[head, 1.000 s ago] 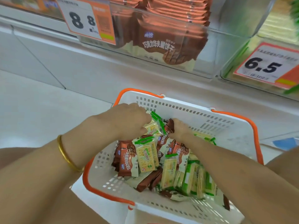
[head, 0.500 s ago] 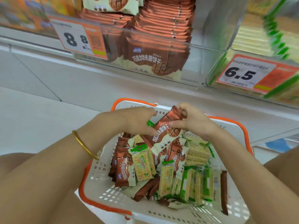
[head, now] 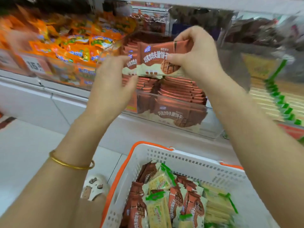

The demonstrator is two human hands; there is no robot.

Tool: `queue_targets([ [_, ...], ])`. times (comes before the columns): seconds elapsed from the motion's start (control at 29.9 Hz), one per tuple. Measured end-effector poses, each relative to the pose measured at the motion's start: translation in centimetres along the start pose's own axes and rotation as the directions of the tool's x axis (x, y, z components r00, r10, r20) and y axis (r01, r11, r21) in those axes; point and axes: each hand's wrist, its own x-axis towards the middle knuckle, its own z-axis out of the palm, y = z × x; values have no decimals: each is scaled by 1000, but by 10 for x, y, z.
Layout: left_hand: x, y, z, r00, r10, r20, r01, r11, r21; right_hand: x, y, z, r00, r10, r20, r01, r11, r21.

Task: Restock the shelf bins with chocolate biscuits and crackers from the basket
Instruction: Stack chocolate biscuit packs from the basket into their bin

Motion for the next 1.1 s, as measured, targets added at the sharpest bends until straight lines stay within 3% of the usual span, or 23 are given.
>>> queue_targets([
  [0.1, -8, -14, 12, 991, -2, 136, -16, 990, 137, 31, 13, 45, 998, -3, 55, 8, 995, -99],
  [0.17, -9, -14, 15, 988, -12, 154, -13, 986, 164, 42, 18, 67, 993, -19, 121, 49, 967, -250],
  [0.27, -10, -13, 17, 988, -1, 155, -26, 985, 170, 48, 20, 79, 981, -40, 189, 139, 826, -547],
  [0.43, -9, -10, 19, 992, -12, 129, -10, 985, 171, 57, 18, 81, 984, -132, 121, 178, 794, -581],
  [0.63, -10, -13, 22, 993, 10, 116, -32, 982, 186, 55, 18, 86, 962, -162, 218, 270, 645, -715],
  [0.8, -16, -4, 14, 990, 141, 21, -142, 983, 116, 30, 3, 55, 977, -157, 145, 214, 721, -659],
  [0.87, -24, 10, 4, 968, 246, -59, -236, 962, 139, -3, -5, 28, 974, -202, 99, 223, 823, -523],
  [0.94, -39, 26, -2, 949, 312, -49, -305, 946, 113, -51, -6, 1, 975, -211, 68, 222, 918, -328],
  [1.0, -60, 36, 4, 940, 332, 76, -336, 941, 48, -102, 11, -12, 981, -172, 93, 187, 961, -202],
  [1.07, -89, 40, 20, 906, 290, 309, -313, 950, 24, -146, 50, -10, 970, -25, 242, 84, 967, -239],
  [1.1, -104, 41, 29, 854, 256, 453, -304, 952, 35, -163, 74, -5, 934, 86, 347, 27, 951, -308],
])
